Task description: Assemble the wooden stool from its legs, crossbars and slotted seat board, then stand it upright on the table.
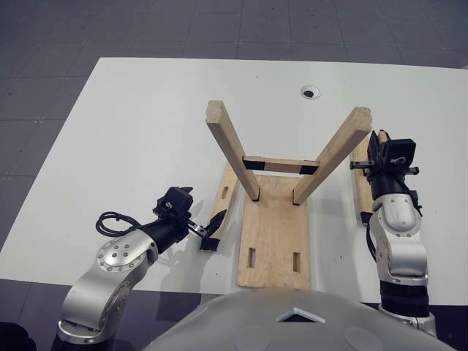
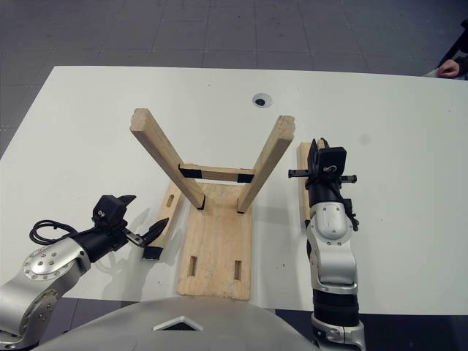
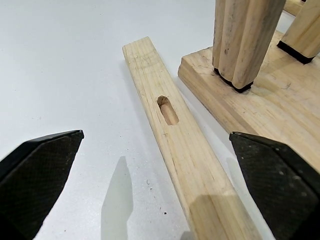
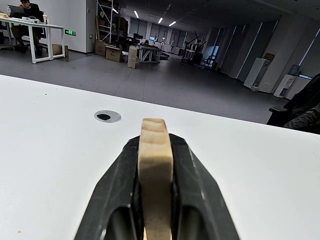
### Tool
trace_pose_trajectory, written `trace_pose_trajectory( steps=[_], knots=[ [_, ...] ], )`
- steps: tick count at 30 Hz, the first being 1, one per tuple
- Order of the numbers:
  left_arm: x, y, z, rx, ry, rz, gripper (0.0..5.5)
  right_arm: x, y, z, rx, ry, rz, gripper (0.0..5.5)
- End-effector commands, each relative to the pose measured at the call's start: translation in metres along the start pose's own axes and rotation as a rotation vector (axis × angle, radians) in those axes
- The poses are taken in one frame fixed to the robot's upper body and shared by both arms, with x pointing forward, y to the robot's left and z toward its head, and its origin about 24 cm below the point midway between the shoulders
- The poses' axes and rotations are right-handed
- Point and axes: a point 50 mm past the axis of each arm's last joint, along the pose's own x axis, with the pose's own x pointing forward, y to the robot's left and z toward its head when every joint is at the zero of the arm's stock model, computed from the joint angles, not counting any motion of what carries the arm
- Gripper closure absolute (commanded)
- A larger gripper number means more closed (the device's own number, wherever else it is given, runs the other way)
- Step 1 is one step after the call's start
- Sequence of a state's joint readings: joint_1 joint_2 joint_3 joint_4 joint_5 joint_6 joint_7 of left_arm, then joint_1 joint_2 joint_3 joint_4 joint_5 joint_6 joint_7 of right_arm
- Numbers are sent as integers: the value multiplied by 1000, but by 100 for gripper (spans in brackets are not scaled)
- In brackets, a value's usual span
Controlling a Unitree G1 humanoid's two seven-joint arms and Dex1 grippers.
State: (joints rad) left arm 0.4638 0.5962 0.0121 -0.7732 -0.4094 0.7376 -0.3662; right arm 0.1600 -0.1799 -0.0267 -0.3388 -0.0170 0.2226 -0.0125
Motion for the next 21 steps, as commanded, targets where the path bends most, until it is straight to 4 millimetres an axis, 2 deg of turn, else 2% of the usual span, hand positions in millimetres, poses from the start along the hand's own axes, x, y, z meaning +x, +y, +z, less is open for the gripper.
trace_pose_trajectory(
  steps=[1,4,11,13,15,21],
  knots=[
    [0,0,1,8,-3,5,0,-25,14,-64,48,327,14,510],
    [0,1,2,9,-2,6,0,-18,10,-51,47,259,-19,510],
    [0,0,1,5,-2,7,0,-9,0,20,8,-17,-75,510],
    [0,-1,1,3,-4,6,0,-11,2,29,-4,-51,-75,510],
    [0,-2,1,1,-5,5,0,-13,3,22,-8,-22,-70,510],
    [-1,-3,1,-2,-4,5,0,-31,18,-46,-55,184,-43,510]
  ],
)
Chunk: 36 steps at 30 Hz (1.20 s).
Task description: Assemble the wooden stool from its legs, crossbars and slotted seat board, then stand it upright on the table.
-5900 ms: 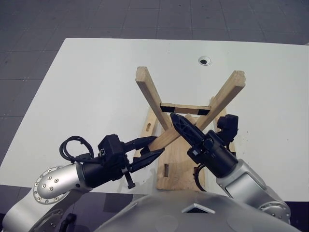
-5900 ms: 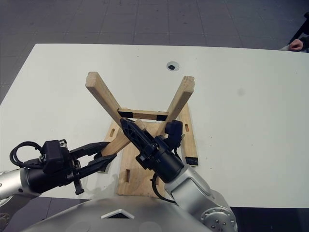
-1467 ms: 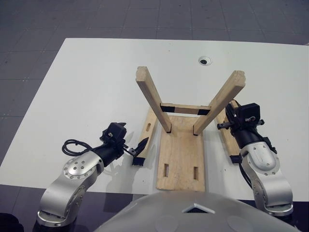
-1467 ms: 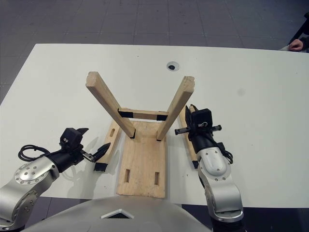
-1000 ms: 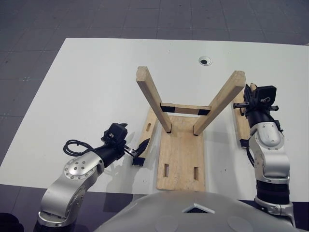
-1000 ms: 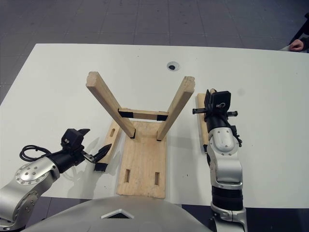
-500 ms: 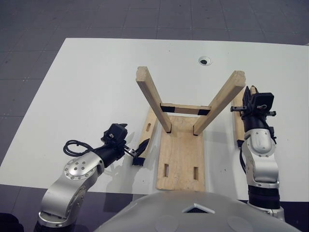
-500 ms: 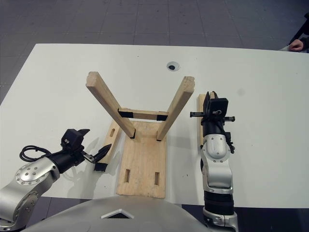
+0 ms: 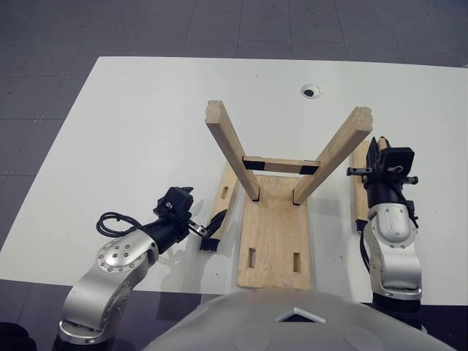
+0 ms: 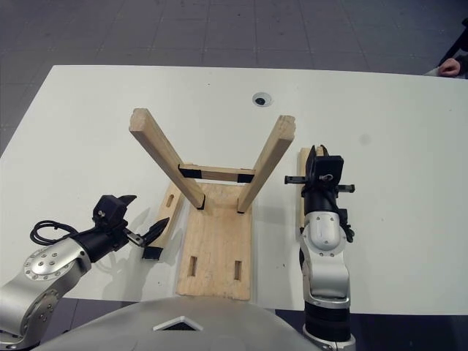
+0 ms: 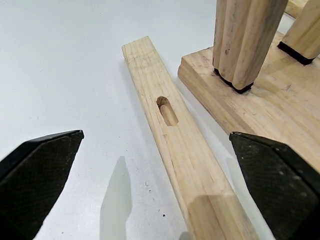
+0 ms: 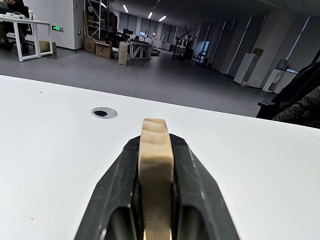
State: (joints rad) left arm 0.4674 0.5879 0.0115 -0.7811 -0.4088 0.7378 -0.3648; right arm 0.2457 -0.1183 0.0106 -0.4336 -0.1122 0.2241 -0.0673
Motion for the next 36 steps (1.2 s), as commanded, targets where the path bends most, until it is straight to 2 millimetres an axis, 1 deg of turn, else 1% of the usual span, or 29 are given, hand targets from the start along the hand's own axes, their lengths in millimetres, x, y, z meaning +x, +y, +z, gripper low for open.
trace_pose_trajectory(
  steps=[1,2,3,4,6,9,16,18,21,24,28,32,34,36],
  knots=[
    [-1,-1,0,1,4,6,0,-19,12,-62,-42,226,22,510],
    [-1,-1,0,2,4,6,0,-24,15,-76,-51,263,22,510],
    [0,0,0,2,5,5,0,-28,17,-85,-52,284,19,510],
    [-1,0,0,3,6,5,0,-31,18,-90,-51,289,16,510],
    [-1,0,-1,3,7,5,0,-31,20,-91,-39,267,2,510],
    [-1,0,-1,3,10,3,0,-30,18,-85,-13,222,-25,510],
    [-2,-1,-1,3,10,3,0,-26,14,-64,2,146,-49,510],
    [-2,-1,-1,4,11,3,0,-24,14,-56,3,122,-50,510],
    [-2,-1,-2,2,11,5,0,-19,10,-37,-2,65,-46,510],
    [-2,-2,-2,1,11,6,0,-15,6,-26,-15,35,-46,510],
    [-2,-2,-2,-2,11,6,0,-9,-2,-19,-32,18,-63,510],
    [-2,-2,-2,-6,11,8,0,-7,-4,-15,-37,5,-62,510],
    [-2,-2,-2,-7,13,7,0,-8,-5,-13,-36,-6,-57,460],
    [-2,-2,-2,-7,14,8,0,-8,-6,-9,-36,-18,-53,428]
  ],
)
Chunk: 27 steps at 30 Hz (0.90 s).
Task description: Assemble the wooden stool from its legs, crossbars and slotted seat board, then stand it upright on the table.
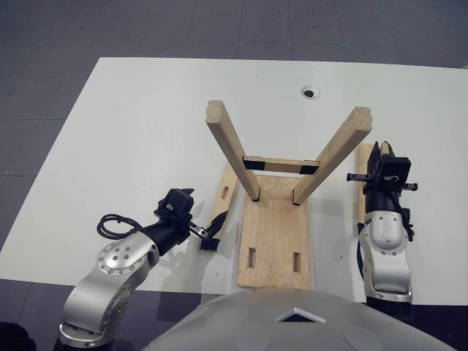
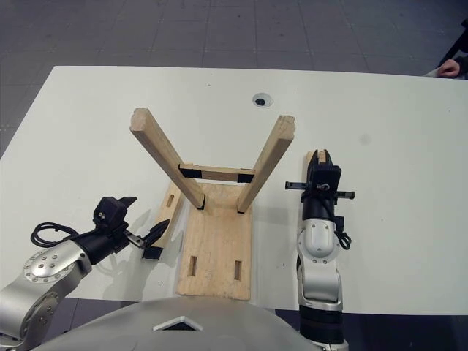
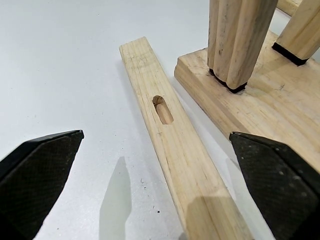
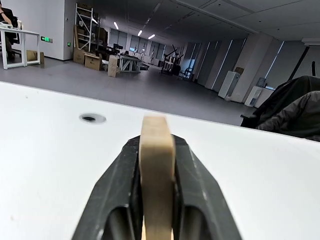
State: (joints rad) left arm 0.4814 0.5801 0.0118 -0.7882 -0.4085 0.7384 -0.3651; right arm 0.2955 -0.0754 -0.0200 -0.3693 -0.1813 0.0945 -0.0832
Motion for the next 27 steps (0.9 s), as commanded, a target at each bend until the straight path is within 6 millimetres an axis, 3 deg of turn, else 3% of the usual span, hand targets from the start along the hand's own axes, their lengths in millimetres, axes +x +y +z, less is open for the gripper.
trace_pose_trajectory(
  steps=[1,7,11,17,24,27],
  knots=[
    [-1,0,-1,3,12,11,0,1,-3,7,0,-14,6,411],
    [-1,0,-1,3,13,7,0,0,-3,15,6,-35,20,294],
    [-1,0,-1,0,13,9,0,0,-6,31,17,-70,22,222],
    [-1,-2,-2,-4,13,8,0,8,-20,79,66,-171,16,217],
    [-1,-4,-3,-16,9,13,0,46,-36,126,117,-236,20,217],
    [-1,-4,-3,-14,8,12,0,54,-37,144,124,-284,29,217]
  ],
)
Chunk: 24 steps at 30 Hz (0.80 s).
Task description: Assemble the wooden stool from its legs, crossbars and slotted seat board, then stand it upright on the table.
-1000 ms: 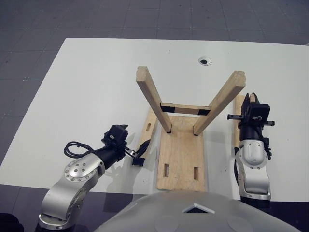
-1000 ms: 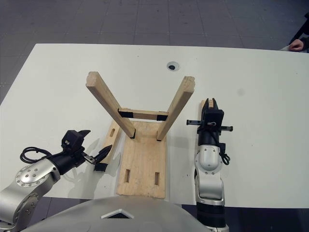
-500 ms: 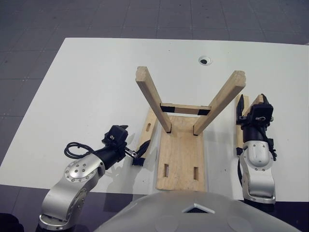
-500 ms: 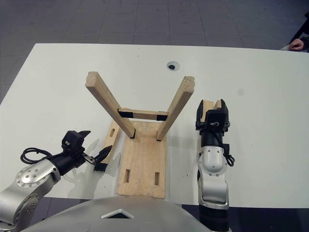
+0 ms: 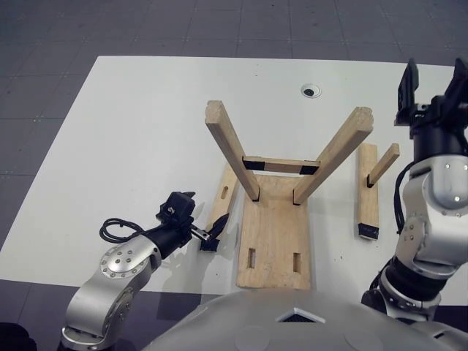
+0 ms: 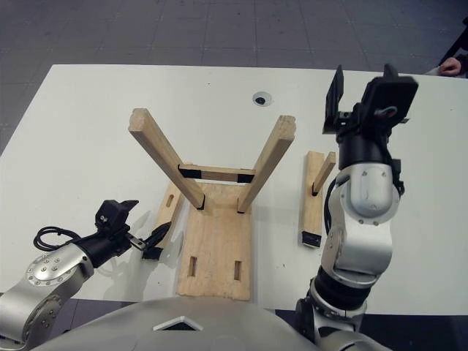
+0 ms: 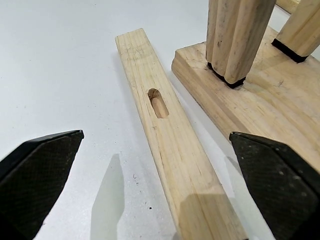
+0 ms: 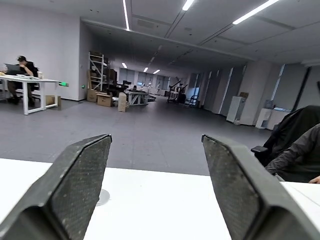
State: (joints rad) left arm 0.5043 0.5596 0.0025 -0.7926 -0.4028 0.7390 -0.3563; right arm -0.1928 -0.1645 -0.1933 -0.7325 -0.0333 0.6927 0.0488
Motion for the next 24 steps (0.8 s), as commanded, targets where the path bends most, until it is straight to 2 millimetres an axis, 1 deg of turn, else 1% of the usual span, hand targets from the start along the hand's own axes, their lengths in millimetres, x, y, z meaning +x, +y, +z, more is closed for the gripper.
trace_pose_trajectory(
  steps=[1,3,5,7,8,10,14,17,19,20,21,22,23,24],
  knots=[
    [-1,0,1,12,1,9,0,13,0,17,13,-47,18,217],
    [-1,-1,2,14,1,5,0,9,5,-5,58,80,38,217],
    [-1,-2,2,16,1,2,0,-4,8,-35,108,256,47,217],
    [-1,-2,2,14,1,3,0,-21,11,-59,119,397,60,217],
    [-1,-2,2,12,1,3,0,-29,13,-66,122,450,72,217],
    [0,-3,3,8,-1,4,0,-39,13,-76,125,515,81,217],
    [1,-2,3,8,-4,4,0,-42,12,-80,129,534,76,217],
    [1,-1,4,9,-6,5,0,-37,13,-69,155,463,79,217],
    [2,-1,3,11,-3,0,0,-22,11,-20,156,235,84,217],
    [1,-1,3,11,-2,0,0,-17,7,9,144,96,84,217],
    [1,-1,3,9,-2,2,0,-15,4,34,135,-19,82,217],
    [1,-2,2,7,-2,3,0,-16,2,48,130,-83,81,217],
    [2,-2,2,6,-3,3,0,-17,-2,57,124,-125,81,217],
    [2,-2,3,6,-3,1,0,-17,-4,62,123,-144,82,217]
  ],
)
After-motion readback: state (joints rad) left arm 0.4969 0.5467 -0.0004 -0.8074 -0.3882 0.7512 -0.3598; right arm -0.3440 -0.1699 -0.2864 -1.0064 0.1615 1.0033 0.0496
